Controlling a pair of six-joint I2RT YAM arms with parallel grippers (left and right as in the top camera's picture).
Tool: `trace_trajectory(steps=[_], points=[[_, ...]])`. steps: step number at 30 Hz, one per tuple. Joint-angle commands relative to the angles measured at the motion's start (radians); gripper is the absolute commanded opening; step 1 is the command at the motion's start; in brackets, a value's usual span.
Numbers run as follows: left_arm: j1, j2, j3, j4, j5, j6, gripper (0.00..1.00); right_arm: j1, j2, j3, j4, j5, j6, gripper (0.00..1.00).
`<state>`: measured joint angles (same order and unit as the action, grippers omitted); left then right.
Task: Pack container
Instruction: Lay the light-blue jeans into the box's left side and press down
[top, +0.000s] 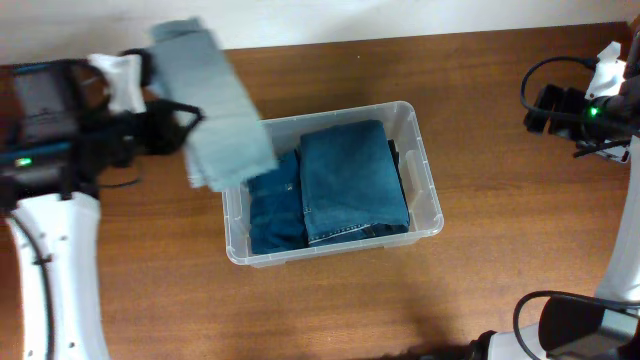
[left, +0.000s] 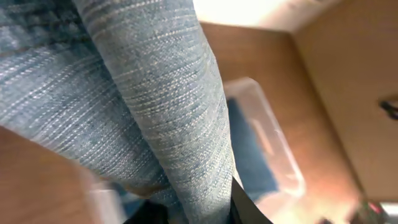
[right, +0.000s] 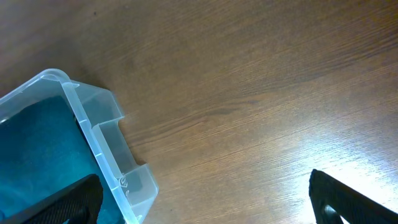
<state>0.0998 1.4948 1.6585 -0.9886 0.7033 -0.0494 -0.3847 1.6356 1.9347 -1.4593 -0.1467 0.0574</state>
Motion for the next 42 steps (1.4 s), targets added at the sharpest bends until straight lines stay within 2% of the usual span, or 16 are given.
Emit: trace_trajectory(steps=[1, 3, 6, 13, 18, 22, 27, 32, 33, 34, 37, 39, 42], points=[[-0.188, -0.022, 0.005, 0.014, 0.078, -0.082, 0.0, -0.002, -0.02, 0.019, -0.001, 0.0, 0.01, 0.98], [-0.252, -0.013, -0.005, 0.031, 0.061, -0.1, 0.01, -0.002, -0.02, 0.019, -0.002, 0.0, 0.01, 0.99], [-0.337, 0.002, -0.053, 0.064, -0.056, -0.2, 0.01, -0.002, -0.02, 0.019, -0.004, 0.0, 0.01, 0.99], [-0.422, 0.027, -0.282, 0.197, -0.071, -0.277, 0.01, -0.002, -0.02, 0.019, -0.004, 0.0, 0.01, 0.99], [-0.417, 0.033, -0.492, 0.237, -0.227, -0.301, 0.01, -0.002, -0.02, 0.019, -0.006, 0.0, 0.01, 0.99], [-0.385, 0.03, -0.503, 0.217, -0.331, -0.282, 0.01, -0.002, -0.02, 0.019, -0.007, 0.0, 0.01, 0.98], [-0.339, 0.03, -0.502, 0.208, -0.365, -0.268, 0.01, -0.002, -0.02, 0.019, -0.007, 0.001, 0.01, 0.99], [-0.323, 0.03, -0.502, 0.192, -0.465, -0.267, 0.02, -0.002, -0.02, 0.019, -0.007, 0.001, 0.01, 0.98], [-0.323, 0.03, -0.502, 0.192, -0.464, -0.267, 0.08, -0.002, -0.02, 0.019, -0.006, 0.001, 0.01, 0.99], [-0.323, 0.03, -0.502, 0.192, -0.464, -0.267, 0.19, -0.002, -0.02, 0.019, -0.006, 0.001, 0.01, 0.99], [-0.324, 0.03, -0.502, 0.195, -0.465, -0.258, 0.65, -0.002, -0.02, 0.019, -0.007, 0.001, 0.01, 0.98], [-0.322, 0.03, -0.5, 0.196, -0.465, -0.225, 0.75, -0.002, -0.02, 0.019, -0.007, 0.001, 0.01, 0.99], [-0.314, 0.03, -0.47, 0.193, -0.465, -0.194, 0.76, -0.002, -0.02, 0.019, -0.007, 0.001, 0.01, 0.98]])
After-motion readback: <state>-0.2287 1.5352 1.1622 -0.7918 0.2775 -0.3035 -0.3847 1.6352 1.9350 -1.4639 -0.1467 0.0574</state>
